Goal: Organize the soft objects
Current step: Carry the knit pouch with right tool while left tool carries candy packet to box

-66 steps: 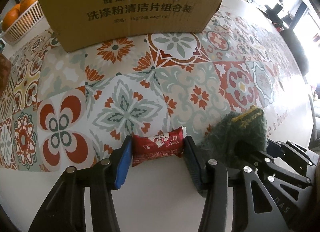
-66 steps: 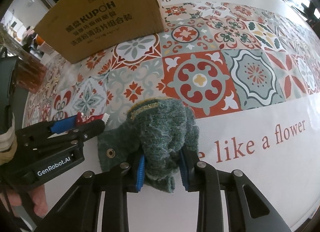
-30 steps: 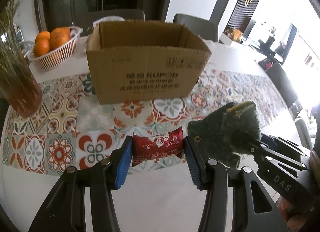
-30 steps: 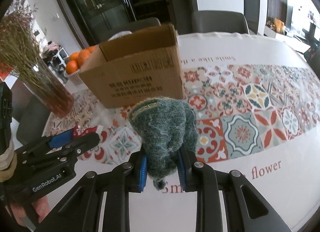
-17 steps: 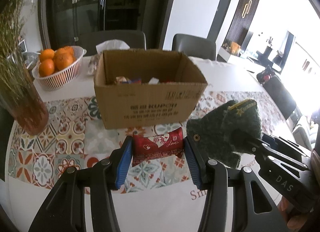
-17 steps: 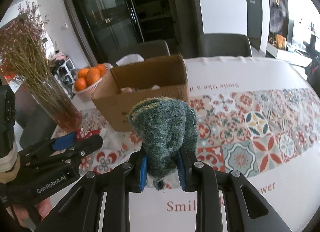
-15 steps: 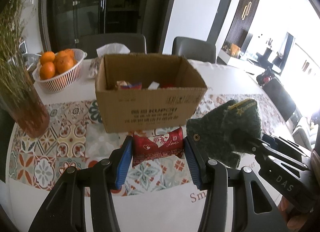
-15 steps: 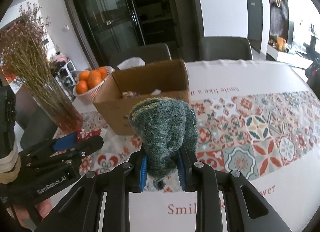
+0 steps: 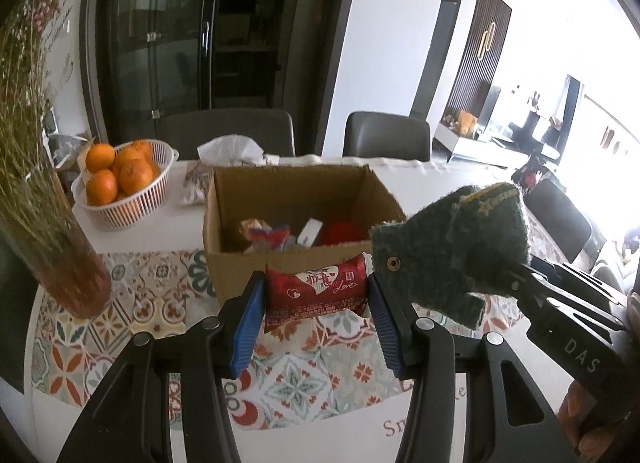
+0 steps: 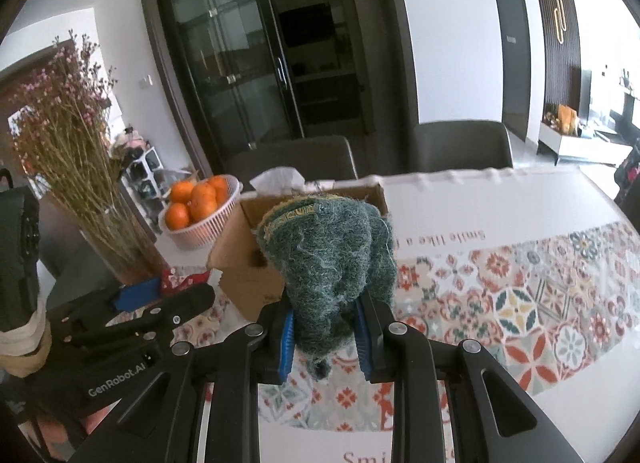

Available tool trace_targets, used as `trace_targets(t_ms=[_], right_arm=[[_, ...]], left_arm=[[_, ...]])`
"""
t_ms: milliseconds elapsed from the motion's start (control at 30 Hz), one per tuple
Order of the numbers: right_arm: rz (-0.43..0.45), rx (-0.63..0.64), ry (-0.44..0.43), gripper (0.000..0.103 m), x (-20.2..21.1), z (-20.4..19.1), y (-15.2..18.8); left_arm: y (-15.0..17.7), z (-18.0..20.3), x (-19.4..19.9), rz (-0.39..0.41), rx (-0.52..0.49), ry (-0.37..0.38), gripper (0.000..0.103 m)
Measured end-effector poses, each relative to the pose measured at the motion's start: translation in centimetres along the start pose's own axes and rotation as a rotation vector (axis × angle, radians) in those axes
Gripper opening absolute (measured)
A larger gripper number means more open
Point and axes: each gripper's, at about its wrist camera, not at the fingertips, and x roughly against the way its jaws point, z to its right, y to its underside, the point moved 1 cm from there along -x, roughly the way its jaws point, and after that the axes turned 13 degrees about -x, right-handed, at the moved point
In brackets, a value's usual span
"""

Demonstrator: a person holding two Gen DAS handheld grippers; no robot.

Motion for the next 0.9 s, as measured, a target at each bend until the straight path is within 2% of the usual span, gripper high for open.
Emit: trace_targets(t_ms=[400,900], right_arm=[[0.046,0.040,-0.040,0.026,-1.2,-1.9,-3.7],[-0.036,0.062,-0.062,0.026,-6.6,-2.6,-7.5]], left_arm=[[-3.0,-1.6,0.1,0.049,-0.013,-0.034,0.050],[-6.1,-3.8,-2.7,0.046,-0.045,-0.075,0.050]])
